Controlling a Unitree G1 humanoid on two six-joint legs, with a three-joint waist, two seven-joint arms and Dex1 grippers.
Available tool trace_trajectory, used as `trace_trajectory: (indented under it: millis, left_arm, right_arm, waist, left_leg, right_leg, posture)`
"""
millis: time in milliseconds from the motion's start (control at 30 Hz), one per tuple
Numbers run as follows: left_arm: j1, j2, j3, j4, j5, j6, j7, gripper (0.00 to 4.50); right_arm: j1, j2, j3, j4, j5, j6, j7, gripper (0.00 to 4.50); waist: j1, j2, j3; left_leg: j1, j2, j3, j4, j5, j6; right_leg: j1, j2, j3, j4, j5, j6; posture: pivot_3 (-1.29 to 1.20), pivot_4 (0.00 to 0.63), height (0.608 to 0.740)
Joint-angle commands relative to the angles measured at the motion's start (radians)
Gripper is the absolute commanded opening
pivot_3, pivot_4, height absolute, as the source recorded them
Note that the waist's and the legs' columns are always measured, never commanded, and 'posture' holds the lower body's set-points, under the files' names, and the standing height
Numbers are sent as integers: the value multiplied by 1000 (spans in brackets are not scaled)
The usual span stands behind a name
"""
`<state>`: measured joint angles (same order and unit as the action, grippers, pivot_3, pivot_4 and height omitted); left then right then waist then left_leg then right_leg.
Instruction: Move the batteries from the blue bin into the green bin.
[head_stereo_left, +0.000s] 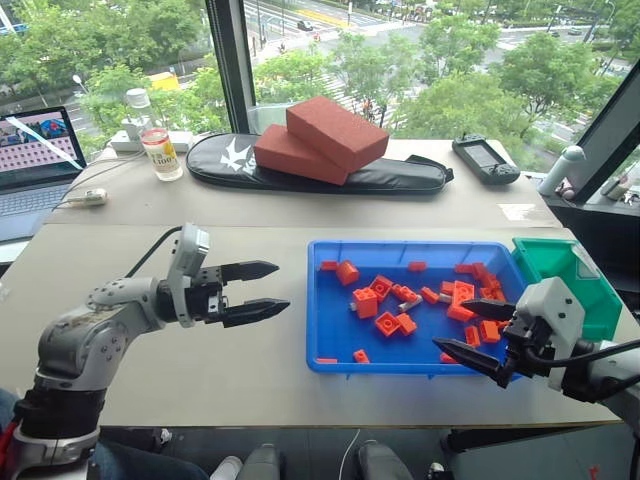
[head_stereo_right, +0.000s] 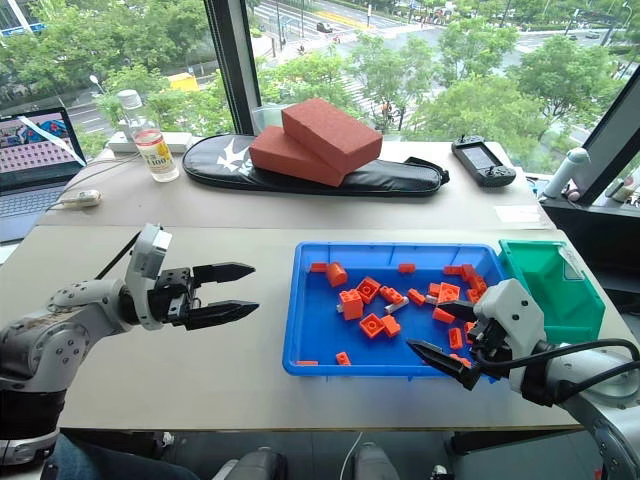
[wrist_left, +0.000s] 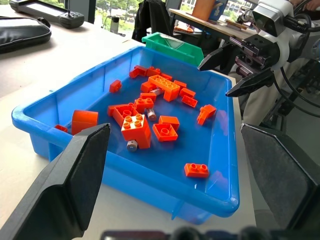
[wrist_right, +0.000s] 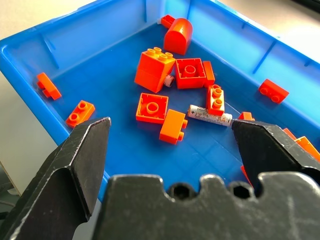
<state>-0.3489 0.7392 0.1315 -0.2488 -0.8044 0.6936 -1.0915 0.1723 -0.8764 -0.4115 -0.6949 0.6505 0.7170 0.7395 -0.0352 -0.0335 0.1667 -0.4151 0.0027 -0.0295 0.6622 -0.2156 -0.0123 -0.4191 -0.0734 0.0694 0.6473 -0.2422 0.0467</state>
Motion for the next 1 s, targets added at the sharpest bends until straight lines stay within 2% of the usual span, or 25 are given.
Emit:
trace_trajectory:
  millis: [33, 133, 233, 333, 400, 533, 700, 1000]
  left_arm:
    - [-23, 5, -15, -14, 24, -39, -21, 4500]
    - [-30, 17, -31, -16, 44, -50, -49, 4500]
    - [-39, 20, -28, 1, 41, -51, -69, 4500]
    - [-47, 16, -39, 15, 52, -55, -85, 4500]
    - [-51, 13, -44, 21, 56, -55, -93, 4500]
    - [-58, 14, -47, 20, 55, -50, -99, 4500]
    - [-66, 15, -48, 21, 61, -52, -98, 4500]
    - [-75, 16, -44, 14, 56, -43, -89, 4500]
  right_arm:
    - [-41, 24, -54, -20, -5, 13, -84, 4481]
    - [-125, 58, -69, -36, -30, 132, -276, 4481]
    - [-214, 107, -8, -73, -60, 323, -467, 4481]
    - [-328, 211, 41, -107, -121, 535, -667, 4481]
    - [-392, 274, 74, -124, -162, 633, -750, 4481]
    - [-487, 393, 129, -127, -221, 755, -836, 4481]
    - [-496, 506, 191, -106, -302, 815, -900, 4481]
    - [-440, 562, 228, -38, -421, 800, -922, 4481]
  waist:
    - [0, 0, 0]
    - [-2, 0, 0]
    - [-1, 0, 0]
    - [-2, 0, 0]
    - [-2, 0, 0]
    - [-4, 0, 0]
    - [-2, 0, 0]
    - [-7, 0, 0]
  left_leg:
    - [0, 0, 0, 0, 0, 0]
    - [0, 0, 0, 0, 0, 0]
    - [0, 0, 0, 0, 0, 0]
    - [0, 0, 0, 0, 0, 0]
    - [-1, 0, 0, 0, 0, 0]
    - [-1, -1, 0, 0, 0, 0]
    - [-2, -2, -1, 0, 0, 0]
    - [-2, -2, -1, 0, 0, 0]
  right_leg:
    - [0, 0, 0, 0, 0, 0]
    - [0, 0, 0, 0, 0, 0]
    - [0, 0, 0, 0, 0, 0]
    - [-1, 0, 0, 0, 0, 0]
    - [-1, 0, 0, 1, 0, 0]
    - [-2, -1, 0, 1, 0, 0]
    - [-2, -2, 0, 1, 0, 0]
    - [-2, -2, 0, 1, 0, 0]
  posture:
    - [0, 150, 740]
    - [0, 150, 740]
    - [0, 150, 740]
    - [0, 150, 740]
    - [0, 150, 740]
    - [0, 150, 740]
    - [0, 150, 740]
    - [0, 150, 740]
